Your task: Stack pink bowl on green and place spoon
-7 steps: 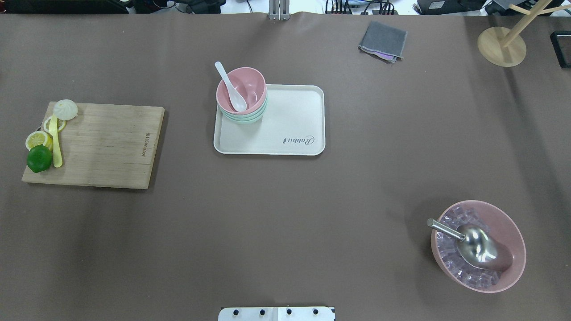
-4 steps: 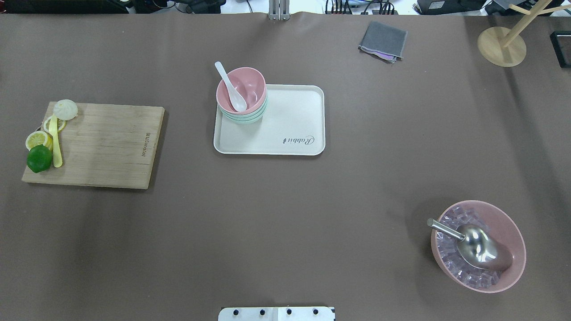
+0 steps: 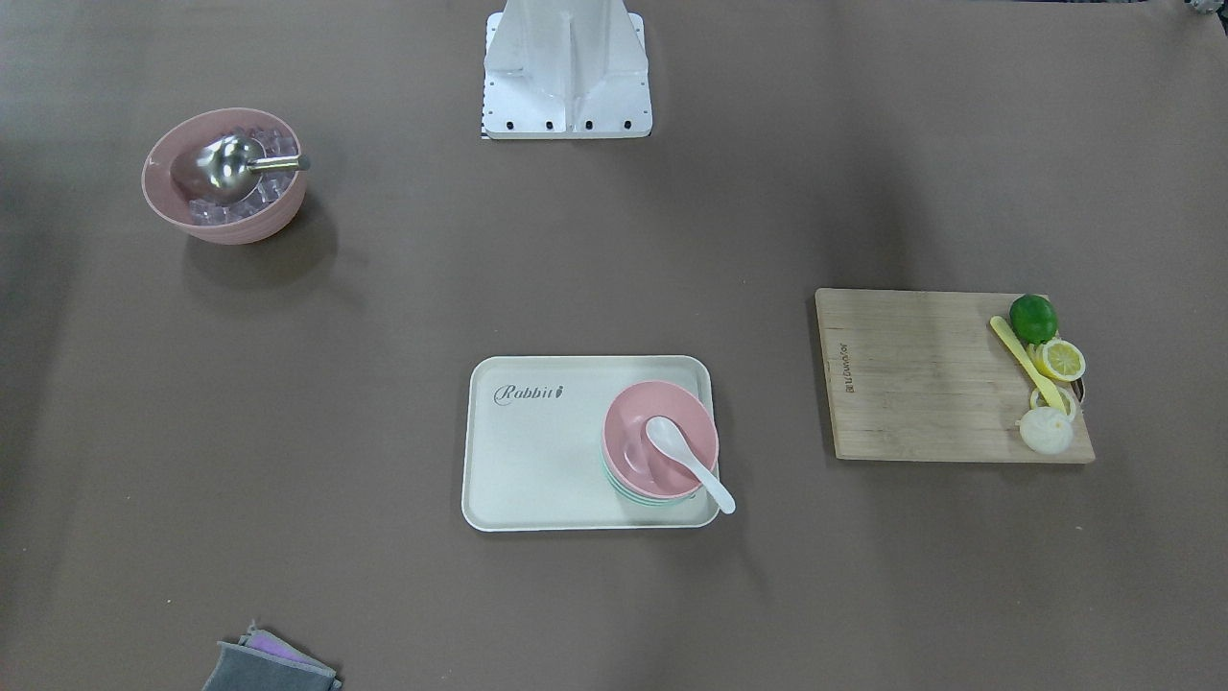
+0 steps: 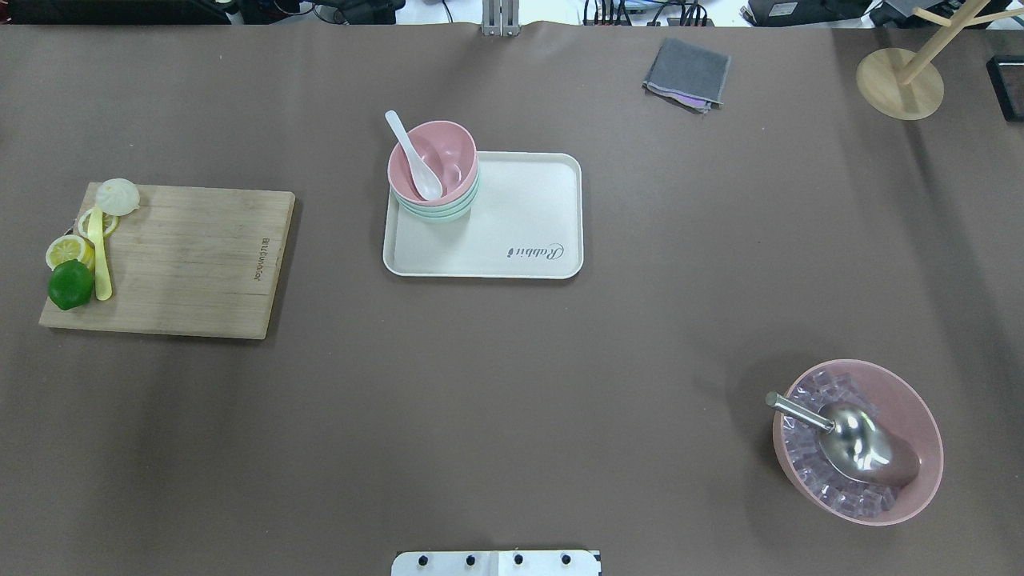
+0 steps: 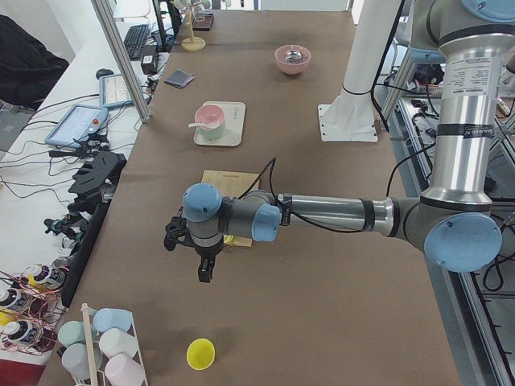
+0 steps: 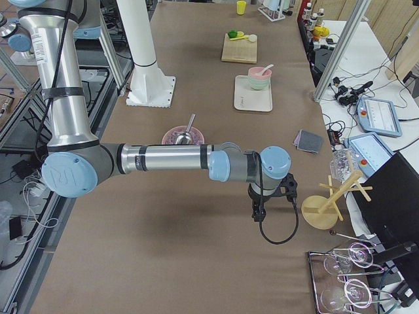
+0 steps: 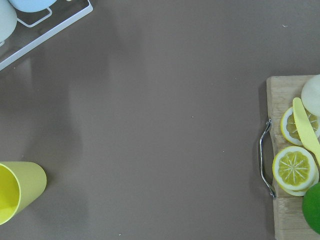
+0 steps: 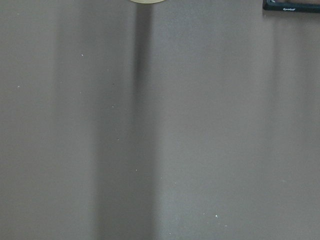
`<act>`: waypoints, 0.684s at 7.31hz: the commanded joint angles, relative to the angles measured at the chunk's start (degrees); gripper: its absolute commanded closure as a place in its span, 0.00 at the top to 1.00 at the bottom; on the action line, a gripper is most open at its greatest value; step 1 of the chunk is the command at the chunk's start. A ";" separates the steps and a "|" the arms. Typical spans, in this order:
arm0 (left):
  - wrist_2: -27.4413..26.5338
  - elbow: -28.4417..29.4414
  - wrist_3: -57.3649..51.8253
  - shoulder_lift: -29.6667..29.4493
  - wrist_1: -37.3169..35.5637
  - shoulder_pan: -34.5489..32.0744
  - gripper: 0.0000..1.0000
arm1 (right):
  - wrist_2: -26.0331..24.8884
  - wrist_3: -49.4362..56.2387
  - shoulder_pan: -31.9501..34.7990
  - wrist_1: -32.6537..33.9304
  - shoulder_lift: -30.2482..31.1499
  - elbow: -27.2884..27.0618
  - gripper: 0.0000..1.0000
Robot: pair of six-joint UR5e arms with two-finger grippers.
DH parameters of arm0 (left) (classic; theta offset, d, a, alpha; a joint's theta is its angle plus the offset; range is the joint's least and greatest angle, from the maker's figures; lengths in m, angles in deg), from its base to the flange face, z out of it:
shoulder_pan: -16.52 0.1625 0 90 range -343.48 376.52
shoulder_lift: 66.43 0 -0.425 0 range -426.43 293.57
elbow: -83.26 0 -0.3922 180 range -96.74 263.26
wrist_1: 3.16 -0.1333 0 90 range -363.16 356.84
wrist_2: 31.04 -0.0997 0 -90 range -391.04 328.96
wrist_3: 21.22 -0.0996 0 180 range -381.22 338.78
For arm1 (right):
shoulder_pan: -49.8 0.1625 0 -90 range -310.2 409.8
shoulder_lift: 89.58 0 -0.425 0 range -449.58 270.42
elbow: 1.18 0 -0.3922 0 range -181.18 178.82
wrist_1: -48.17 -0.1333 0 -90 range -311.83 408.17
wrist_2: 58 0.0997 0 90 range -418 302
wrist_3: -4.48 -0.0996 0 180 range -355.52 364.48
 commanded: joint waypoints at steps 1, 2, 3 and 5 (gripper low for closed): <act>0.27 -0.18 0.00 -0.04 -0.06 0.06 0.98 | 0.10 -0.03 0.00 -0.09 0.10 0.03 1.00; 0.44 -0.09 0.00 0.05 -0.06 -0.03 0.98 | 0.01 0.05 0.00 -0.09 0.10 0.21 1.00; 0.44 -0.01 0.00 -0.04 -0.15 -0.03 0.98 | -0.08 0.05 0.00 -0.09 0.10 0.38 1.00; 0.36 0.17 0.00 -0.39 -0.23 0.06 0.98 | 0.01 -0.03 0.00 -0.09 0.10 0.38 1.00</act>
